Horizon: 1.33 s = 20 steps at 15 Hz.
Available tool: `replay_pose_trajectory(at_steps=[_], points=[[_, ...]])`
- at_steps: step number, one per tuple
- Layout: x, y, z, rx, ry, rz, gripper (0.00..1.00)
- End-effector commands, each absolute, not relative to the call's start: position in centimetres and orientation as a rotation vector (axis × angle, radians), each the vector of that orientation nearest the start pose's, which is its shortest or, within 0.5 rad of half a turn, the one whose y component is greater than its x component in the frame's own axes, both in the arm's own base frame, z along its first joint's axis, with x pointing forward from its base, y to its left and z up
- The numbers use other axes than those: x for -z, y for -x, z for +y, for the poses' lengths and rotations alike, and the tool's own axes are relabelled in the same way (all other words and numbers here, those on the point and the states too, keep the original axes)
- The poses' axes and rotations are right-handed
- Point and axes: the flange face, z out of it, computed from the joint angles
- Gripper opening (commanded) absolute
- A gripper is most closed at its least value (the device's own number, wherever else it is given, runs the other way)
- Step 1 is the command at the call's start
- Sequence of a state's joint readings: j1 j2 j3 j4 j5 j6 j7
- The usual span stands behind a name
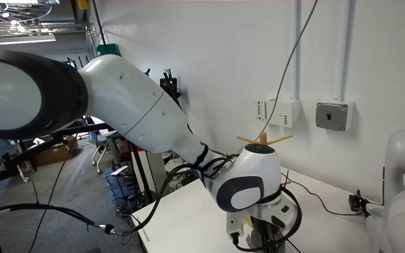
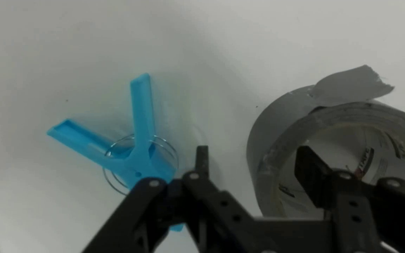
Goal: Hang the grey masking tape on the wooden stand
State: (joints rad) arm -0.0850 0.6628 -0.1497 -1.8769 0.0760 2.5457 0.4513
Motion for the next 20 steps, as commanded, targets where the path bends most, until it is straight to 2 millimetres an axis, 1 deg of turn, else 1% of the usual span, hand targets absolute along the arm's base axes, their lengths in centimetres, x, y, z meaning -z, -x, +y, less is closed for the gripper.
replay_pose_trajectory(at_steps=[1,2,4,5,6,7,8,11,14,17,20], points=[[-15.5,-62.8,-15.1,0.043,2.952,1.17,0.35],[-15.6,-62.9,-15.2,0.047,2.953,1.17,0.27],[-15.8,-62.9,-15.2,0.053,2.953,1.168,0.13],[-16.0,-62.9,-15.2,0.053,2.955,1.163,0.04],[-16.2,-62.9,-15.2,0.052,2.957,1.161,0.01],[-16.4,-62.8,-15.1,0.045,2.961,1.156,0.0],[-16.5,-62.5,-15.2,0.036,2.965,1.154,0.04],[-17.1,-61.9,-15.4,0.014,2.97,1.161,0.04],[-17.9,-61.0,-16.6,-0.024,2.982,1.182,0.04],[-19.7,-60.0,-18.0,-0.036,2.986,1.216,0.04],[-22.3,-59.2,-19.2,-0.02,2.994,1.224,0.04]])
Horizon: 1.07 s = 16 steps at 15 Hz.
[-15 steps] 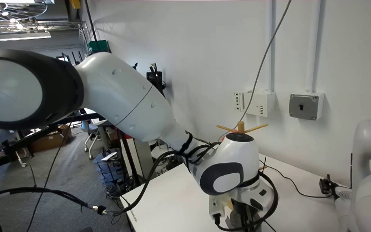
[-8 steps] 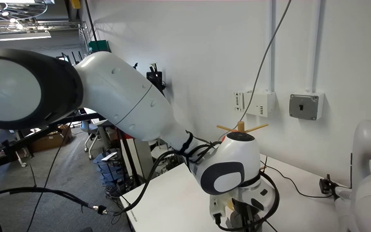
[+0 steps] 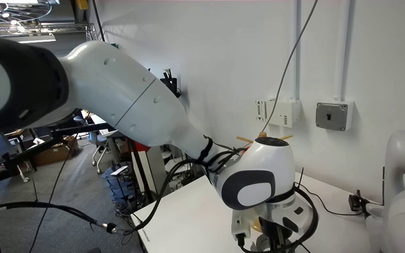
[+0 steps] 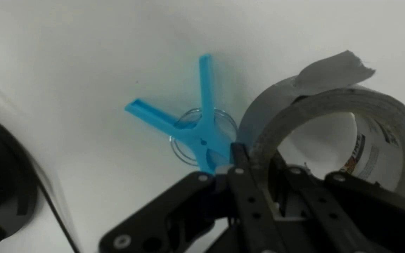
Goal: Hang the grey masking tape on the wooden stand
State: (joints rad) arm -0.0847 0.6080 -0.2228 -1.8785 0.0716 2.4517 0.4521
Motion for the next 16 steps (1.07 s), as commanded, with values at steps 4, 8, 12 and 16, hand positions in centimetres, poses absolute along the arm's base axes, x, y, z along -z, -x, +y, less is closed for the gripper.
replay_pose_trajectory(at_steps=[4,8,12,16], points=[[-25.8,-58.0,-20.1,0.031,3.014,1.223,0.04],[-28.1,-56.9,-20.6,0.063,3.032,1.215,0.04],[-30.2,-55.9,-21.1,0.123,3.024,1.229,0.04],[-32.9,-55.1,-21.5,0.209,3.009,1.247,0.04]])
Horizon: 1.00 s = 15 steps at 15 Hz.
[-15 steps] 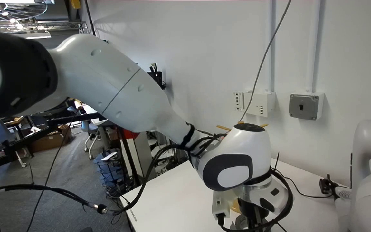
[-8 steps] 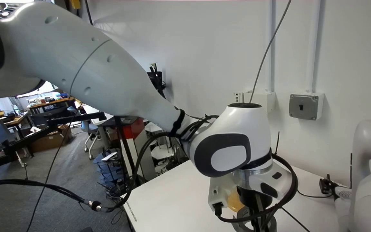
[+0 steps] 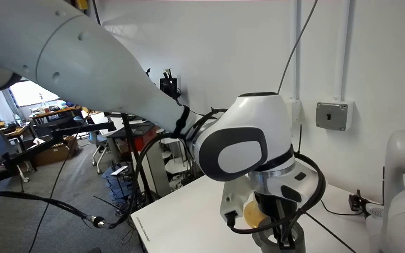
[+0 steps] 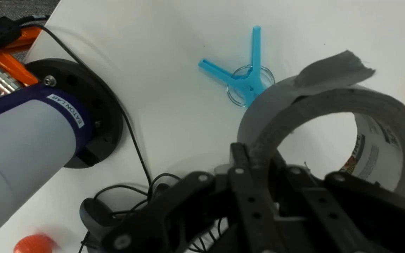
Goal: Hang the grey masking tape on the wooden stand
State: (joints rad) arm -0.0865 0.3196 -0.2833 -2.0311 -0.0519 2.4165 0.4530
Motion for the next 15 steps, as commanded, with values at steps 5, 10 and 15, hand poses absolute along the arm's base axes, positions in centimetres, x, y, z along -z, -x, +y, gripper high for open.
replay_pose_trajectory(at_steps=[5,10,15], points=[[-35.3,-54.8,-21.5,0.325,2.963,1.247,0.04],[-36.1,-54.7,-21.2,0.445,2.905,1.243,0.04],[-36.1,-54.9,-20.6,0.557,2.812,1.261,0.04]])
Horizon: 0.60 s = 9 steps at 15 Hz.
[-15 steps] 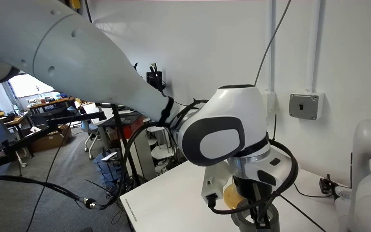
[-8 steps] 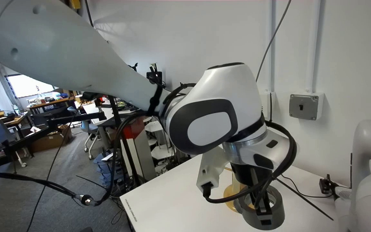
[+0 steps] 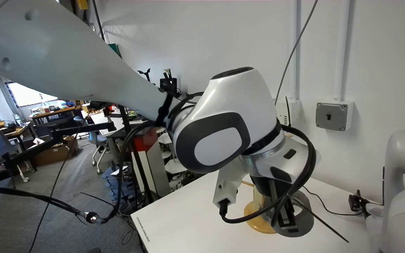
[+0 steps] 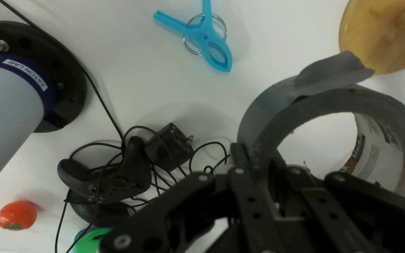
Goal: Hang the grey masking tape on the wooden stand
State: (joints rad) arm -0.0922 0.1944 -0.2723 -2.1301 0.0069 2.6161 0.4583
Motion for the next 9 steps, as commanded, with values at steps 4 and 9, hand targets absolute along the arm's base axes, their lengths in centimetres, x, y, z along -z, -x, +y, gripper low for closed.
replay_pose_trajectory(at_steps=[4,9], points=[[-36.02,-55.11,-20.38,0.636,2.764,1.271,0.04],[-36.18,-55.29,-20.14,0.723,2.705,1.286,0.04]])
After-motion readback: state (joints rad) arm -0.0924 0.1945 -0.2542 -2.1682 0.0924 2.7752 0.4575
